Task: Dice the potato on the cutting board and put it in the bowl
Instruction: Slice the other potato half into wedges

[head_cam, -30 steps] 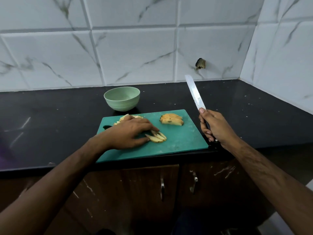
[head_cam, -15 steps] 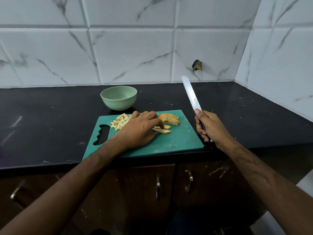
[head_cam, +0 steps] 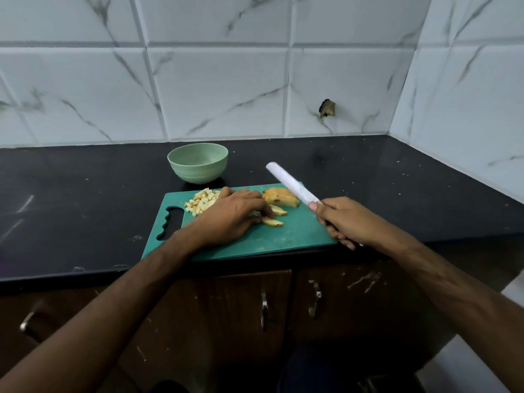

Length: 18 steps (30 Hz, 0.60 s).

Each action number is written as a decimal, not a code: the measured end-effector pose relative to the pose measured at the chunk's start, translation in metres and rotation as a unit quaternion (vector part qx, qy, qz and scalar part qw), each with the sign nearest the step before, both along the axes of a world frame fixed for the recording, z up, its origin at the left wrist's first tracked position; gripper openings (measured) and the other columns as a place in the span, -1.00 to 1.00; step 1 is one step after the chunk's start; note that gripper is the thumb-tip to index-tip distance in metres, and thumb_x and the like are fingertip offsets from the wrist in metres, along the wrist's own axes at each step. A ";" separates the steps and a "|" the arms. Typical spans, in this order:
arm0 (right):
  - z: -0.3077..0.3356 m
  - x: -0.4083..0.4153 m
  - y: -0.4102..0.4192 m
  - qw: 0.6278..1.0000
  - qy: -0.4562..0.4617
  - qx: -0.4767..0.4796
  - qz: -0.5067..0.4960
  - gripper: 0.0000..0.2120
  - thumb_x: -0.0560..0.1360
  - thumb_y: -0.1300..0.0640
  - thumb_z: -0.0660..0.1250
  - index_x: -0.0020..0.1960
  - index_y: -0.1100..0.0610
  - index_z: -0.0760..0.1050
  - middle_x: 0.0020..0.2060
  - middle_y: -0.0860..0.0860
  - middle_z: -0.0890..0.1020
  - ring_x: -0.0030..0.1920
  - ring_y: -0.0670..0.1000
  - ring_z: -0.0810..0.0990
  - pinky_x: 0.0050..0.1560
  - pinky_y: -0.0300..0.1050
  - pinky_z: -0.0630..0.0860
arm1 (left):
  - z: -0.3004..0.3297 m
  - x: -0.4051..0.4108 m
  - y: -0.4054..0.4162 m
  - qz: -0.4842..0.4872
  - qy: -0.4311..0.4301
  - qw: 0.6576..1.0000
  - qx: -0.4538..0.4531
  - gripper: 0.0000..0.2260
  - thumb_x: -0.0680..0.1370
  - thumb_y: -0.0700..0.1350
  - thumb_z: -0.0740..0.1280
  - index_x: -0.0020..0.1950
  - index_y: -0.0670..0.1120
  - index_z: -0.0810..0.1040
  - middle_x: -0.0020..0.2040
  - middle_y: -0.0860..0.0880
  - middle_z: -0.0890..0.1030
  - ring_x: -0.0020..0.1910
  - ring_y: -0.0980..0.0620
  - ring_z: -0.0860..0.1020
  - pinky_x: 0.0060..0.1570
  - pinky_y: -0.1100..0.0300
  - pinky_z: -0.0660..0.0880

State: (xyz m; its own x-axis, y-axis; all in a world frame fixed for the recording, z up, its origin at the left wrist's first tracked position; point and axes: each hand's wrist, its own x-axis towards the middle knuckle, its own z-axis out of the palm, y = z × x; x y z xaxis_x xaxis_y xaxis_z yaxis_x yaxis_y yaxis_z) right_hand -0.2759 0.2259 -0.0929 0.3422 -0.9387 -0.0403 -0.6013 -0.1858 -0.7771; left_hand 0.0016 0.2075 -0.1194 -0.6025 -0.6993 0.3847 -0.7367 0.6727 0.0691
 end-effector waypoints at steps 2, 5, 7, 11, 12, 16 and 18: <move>0.005 0.002 0.016 0.996 0.085 0.014 0.020 -0.59 0.69 -0.14 0.14 -0.14 0.16 0.44 -0.53 -0.07 0.46 -0.57 -0.05 0.39 -0.53 -0.19 0.38 | 0.000 0.004 0.002 -0.019 0.008 1.000 0.017 -0.82 0.62 -0.11 0.31 0.15 0.14 0.59 0.11 0.18 0.56 0.19 0.15 0.49 0.04 0.02 0.27; 0.011 0.009 0.042 0.981 0.189 0.016 0.029 -0.58 0.70 -0.17 0.10 -0.13 0.11 0.46 -0.46 -0.03 0.53 -0.60 -0.08 0.45 -0.47 -0.19 0.43 | -0.004 0.010 0.008 -0.035 0.035 0.999 0.018 -0.84 0.63 -0.08 0.31 0.16 0.11 0.60 0.12 0.16 0.56 0.17 0.16 0.51 0.07 0.05 0.34; 0.011 0.016 0.053 0.971 0.238 0.010 0.027 -0.59 0.70 -0.18 0.08 -0.12 0.07 0.45 -0.43 -0.01 0.56 -0.61 -0.10 0.47 -0.41 -0.15 0.48 | -0.004 0.012 0.011 -0.041 0.065 0.997 0.015 -0.85 0.61 -0.05 0.34 0.16 0.05 0.63 0.10 0.13 0.57 0.11 0.17 0.54 0.09 0.10 0.44; 0.008 0.027 0.063 0.966 0.259 0.017 0.023 -0.59 0.70 -0.18 0.07 -0.08 0.10 0.44 -0.42 0.01 0.58 -0.60 -0.08 0.50 -0.40 -0.13 0.49 | 0.000 0.010 0.014 -0.045 0.087 0.995 0.010 -0.89 0.56 -0.07 0.44 0.06 -0.04 0.69 0.00 0.06 0.63 -0.03 0.13 0.60 0.02 0.09 0.56; 0.008 0.029 0.065 0.968 0.247 0.029 0.026 -0.59 0.70 -0.18 0.08 -0.08 0.12 0.44 -0.42 0.02 0.57 -0.61 -0.08 0.49 -0.42 -0.14 0.47 | 0.002 0.009 0.015 -0.045 0.089 0.995 0.009 -0.89 0.55 -0.07 0.45 0.04 -0.06 0.70 -0.02 0.06 0.63 -0.05 0.12 0.61 0.00 0.08 0.57; 0.008 0.038 0.070 0.970 0.238 0.041 0.030 -0.60 0.71 -0.15 0.08 -0.06 0.14 0.43 -0.39 0.08 0.59 -0.63 -0.09 0.47 -0.46 -0.18 0.44 | 0.000 0.006 0.018 -0.038 0.096 0.995 -0.003 -0.89 0.54 -0.07 0.47 0.02 -0.06 0.71 -0.06 0.06 0.62 -0.10 0.12 0.59 -0.06 0.11 0.57; 0.011 0.039 0.070 0.969 0.245 0.029 0.020 -0.60 0.71 -0.16 0.06 -0.07 0.11 0.43 -0.37 0.06 0.60 -0.62 -0.10 0.47 -0.45 -0.16 0.47 | -0.001 0.006 0.021 -0.035 0.095 0.995 -0.013 -0.90 0.55 -0.07 0.46 0.03 -0.05 0.71 -0.07 0.07 0.62 -0.12 0.12 0.59 -0.07 0.12 0.55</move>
State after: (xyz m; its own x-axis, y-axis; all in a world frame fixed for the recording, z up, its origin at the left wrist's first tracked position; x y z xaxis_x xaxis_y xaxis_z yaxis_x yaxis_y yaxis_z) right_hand -0.2371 0.2958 -0.0821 0.3052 -0.9160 -0.2605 -0.8939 -0.1812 -0.4101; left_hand 0.0075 0.2283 -0.1208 -0.5640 -0.6471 0.5130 -0.6638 0.7248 0.1845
